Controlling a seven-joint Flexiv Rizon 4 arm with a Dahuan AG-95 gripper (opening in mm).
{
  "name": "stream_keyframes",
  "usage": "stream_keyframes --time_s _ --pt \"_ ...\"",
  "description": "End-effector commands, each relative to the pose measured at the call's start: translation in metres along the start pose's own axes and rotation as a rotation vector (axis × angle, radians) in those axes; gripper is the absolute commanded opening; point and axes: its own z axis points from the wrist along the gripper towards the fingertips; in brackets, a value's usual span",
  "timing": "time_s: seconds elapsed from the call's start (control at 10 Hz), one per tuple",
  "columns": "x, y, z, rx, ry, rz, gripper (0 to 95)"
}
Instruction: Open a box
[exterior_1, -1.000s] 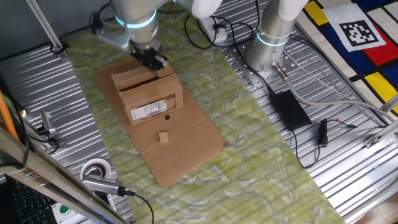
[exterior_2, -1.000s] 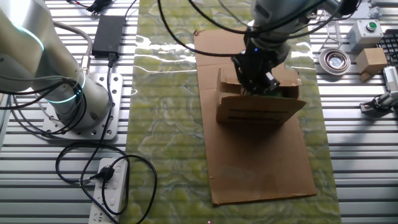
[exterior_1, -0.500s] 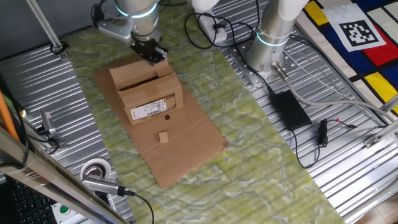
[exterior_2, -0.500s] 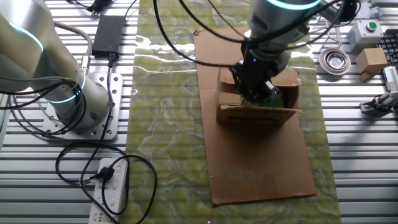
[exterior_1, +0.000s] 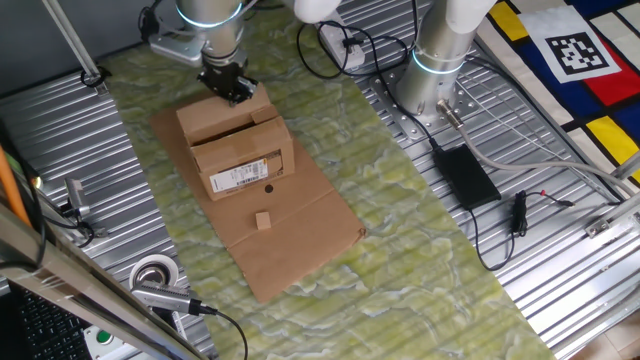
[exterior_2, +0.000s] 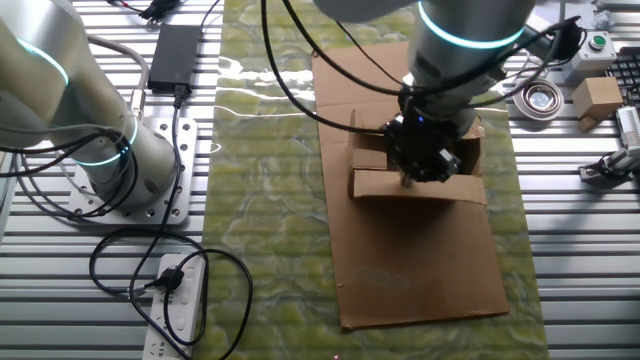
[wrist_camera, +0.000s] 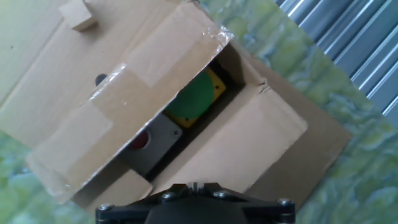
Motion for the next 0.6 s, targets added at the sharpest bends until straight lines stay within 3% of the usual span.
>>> stream_keyframes --time_s 0.1,0.2,0.6 --pt "-0.003 -0.003 0.012 0.017 -0.026 -0.001 0.0" --pt "-0.004 -0.003 0.017 0.018 -0.038 0.01 0.0" --pt "-0.015 0.002 0.026 -0.042 -0.084 0.125 0.0"
